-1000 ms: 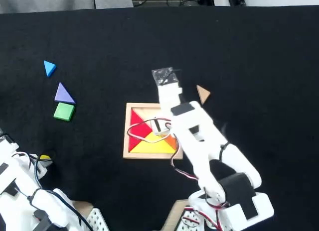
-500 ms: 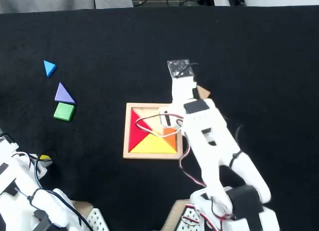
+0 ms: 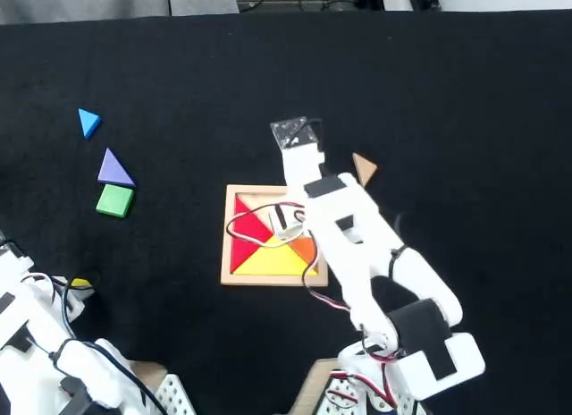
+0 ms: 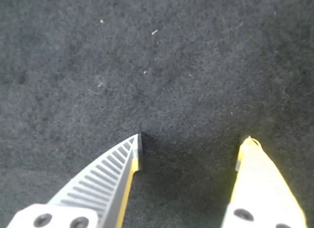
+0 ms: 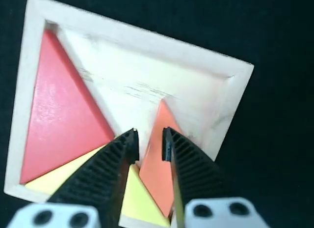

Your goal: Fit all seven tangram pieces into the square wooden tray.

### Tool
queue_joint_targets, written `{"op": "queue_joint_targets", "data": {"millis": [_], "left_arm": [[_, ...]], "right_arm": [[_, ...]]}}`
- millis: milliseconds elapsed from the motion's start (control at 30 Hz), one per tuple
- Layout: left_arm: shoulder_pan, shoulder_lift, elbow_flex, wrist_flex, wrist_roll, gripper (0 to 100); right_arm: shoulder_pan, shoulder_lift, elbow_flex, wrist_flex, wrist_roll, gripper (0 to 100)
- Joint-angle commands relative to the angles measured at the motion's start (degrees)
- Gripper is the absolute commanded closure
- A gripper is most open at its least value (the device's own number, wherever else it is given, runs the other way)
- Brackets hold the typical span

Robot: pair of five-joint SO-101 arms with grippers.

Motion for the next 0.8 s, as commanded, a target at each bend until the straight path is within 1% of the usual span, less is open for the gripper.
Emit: {"op": "queue_joint_targets", "data": {"millis": [0,133,233,333,433,667,767], "left_arm": [[0.9,-0.5,0.0,-0.4,-0.4,68],[0.9,-0.5,0.0,-0.4,-0.4,68],[0.9,-0.5,0.0,-0.4,-0.4,68],[0.9,-0.5,0.0,-0.4,-0.4,68],[0.9,-0.5,0.0,-0.4,-0.4,68],[0.9,-0.5,0.0,-0.4,-0.4,68],[0.9,-0.5,0.0,-0.4,-0.4,68]], "right_arm": [[-0.5,0.2,-2.4,-0.4,0.2,90.3],[1.1,0.4,-1.0,-0.4,0.3,90.4],[4.1,0.3,-0.4,1.1,0.4,90.4],[6.2,0.2,-1.6,4.7,3.2,90.4],[6.2,0.2,-2.4,6.2,4.0,90.4],[3.5,0.1,-2.6,6.2,4.0,90.4],[3.6,-2.2,-2.9,5.6,4.0,90.4]]}}
